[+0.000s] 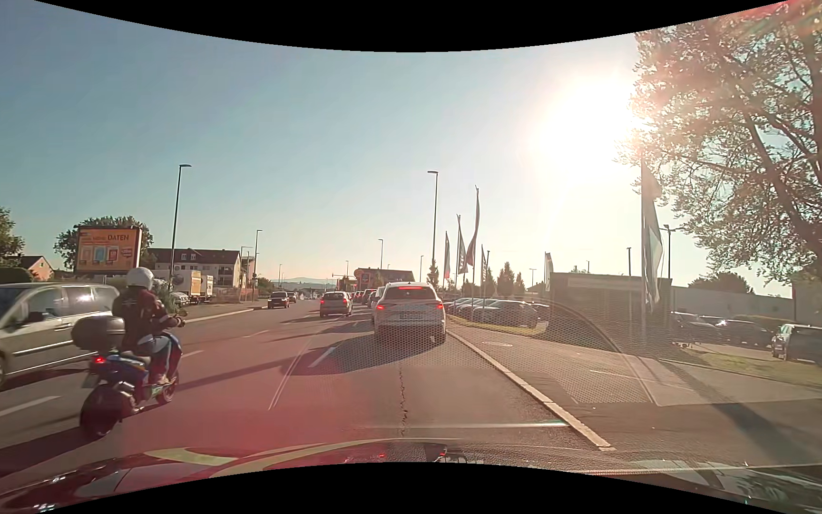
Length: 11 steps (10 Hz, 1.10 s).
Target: Follow the waypoints while adhering to traffic rules and regulations
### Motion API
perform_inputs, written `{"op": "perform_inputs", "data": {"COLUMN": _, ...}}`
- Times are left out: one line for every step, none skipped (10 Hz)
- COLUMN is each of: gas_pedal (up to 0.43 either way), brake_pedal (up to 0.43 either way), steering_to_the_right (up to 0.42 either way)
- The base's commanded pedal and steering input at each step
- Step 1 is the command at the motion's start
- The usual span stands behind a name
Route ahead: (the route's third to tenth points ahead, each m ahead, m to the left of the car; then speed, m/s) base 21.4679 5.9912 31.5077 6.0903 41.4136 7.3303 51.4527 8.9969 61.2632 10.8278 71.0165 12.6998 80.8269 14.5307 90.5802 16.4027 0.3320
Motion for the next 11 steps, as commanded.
{"op": "perform_inputs", "data": {"gas_pedal": 0.000, "brake_pedal": 0.159, "steering_to_the_right": -0.004}}
{"op": "perform_inputs", "data": {"gas_pedal": 0.000, "brake_pedal": 0.177, "steering_to_the_right": -0.004}}
{"op": "perform_inputs", "data": {"gas_pedal": 0.000, "brake_pedal": 0.177, "steering_to_the_right": -0.004}}
{"op": "perform_inputs", "data": {"gas_pedal": 0.000, "brake_pedal": 0.183, "steering_to_the_right": -0.004}}
{"op": "perform_inputs", "data": {"gas_pedal": 0.000, "brake_pedal": 0.183, "steering_to_the_right": -0.004}}
{"op": "perform_inputs", "data": {"gas_pedal": 0.000, "brake_pedal": 0.189, "steering_to_the_right": -0.004}}
{"op": "perform_inputs", "data": {"gas_pedal": 0.000, "brake_pedal": 0.189, "steering_to_the_right": -0.004}}
{"op": "perform_inputs", "data": {"gas_pedal": 0.000, "brake_pedal": 0.189, "steering_to_the_right": -0.004}}
{"op": "perform_inputs", "data": {"gas_pedal": 0.000, "brake_pedal": 0.195, "steering_to_the_right": -0.004}}
{"op": "perform_inputs", "data": {"gas_pedal": 0.000, "brake_pedal": 0.201, "steering_to_the_right": -0.004}}
{"op": "perform_inputs", "data": {"gas_pedal": 0.000, "brake_pedal": 0.207, "steering_to_the_right": -0.004}}
